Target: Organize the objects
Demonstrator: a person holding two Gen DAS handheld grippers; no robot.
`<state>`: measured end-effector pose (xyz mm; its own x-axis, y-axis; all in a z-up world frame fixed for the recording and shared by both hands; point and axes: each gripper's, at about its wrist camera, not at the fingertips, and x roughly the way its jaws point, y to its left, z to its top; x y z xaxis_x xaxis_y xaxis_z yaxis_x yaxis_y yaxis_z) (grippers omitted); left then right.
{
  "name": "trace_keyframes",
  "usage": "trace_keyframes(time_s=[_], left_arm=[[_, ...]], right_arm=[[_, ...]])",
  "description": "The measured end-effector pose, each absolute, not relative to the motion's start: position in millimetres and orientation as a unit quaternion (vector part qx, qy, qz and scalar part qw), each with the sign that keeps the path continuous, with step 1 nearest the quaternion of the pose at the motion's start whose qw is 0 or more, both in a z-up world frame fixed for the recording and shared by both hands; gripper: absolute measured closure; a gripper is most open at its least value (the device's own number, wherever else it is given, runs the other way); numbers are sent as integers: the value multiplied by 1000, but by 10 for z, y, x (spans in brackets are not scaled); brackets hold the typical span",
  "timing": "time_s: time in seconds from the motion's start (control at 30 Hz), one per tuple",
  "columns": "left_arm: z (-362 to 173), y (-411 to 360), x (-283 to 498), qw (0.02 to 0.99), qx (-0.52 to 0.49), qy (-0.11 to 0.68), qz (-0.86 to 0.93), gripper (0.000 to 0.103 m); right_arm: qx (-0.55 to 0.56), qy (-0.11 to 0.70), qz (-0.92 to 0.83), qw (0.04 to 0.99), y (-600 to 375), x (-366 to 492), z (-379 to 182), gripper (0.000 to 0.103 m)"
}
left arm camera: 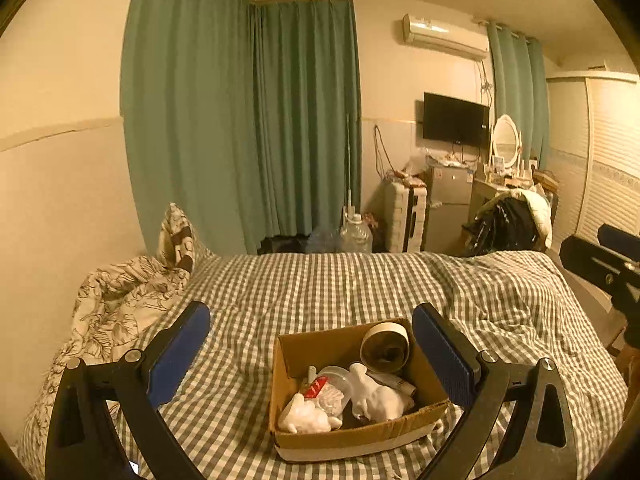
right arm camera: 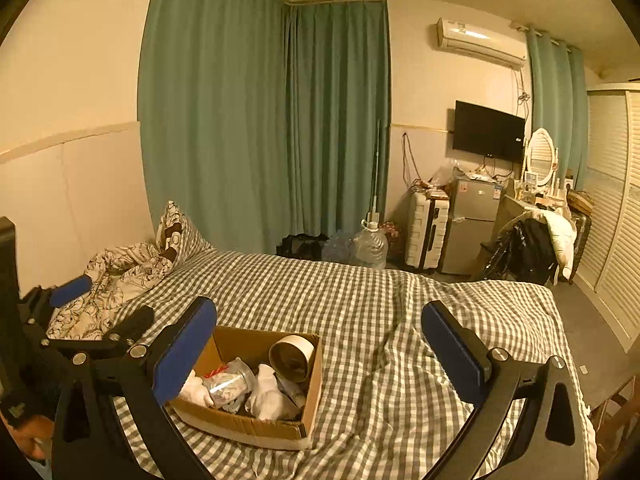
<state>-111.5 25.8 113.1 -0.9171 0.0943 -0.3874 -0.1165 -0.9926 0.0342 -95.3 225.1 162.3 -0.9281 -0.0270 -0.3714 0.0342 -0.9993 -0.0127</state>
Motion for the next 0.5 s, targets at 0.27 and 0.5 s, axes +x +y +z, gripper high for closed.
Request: trace_keyframes(time_s=[0.27, 0.5], left_arm=[[814, 229, -825, 42, -194, 5, 980, 0], [538, 185, -712, 26, -215, 9, 976, 0]], right_arm=[[174, 16, -985, 5, 2224, -623, 1219, 0], [203, 23, -979, 4, 2144, -648, 741, 0]])
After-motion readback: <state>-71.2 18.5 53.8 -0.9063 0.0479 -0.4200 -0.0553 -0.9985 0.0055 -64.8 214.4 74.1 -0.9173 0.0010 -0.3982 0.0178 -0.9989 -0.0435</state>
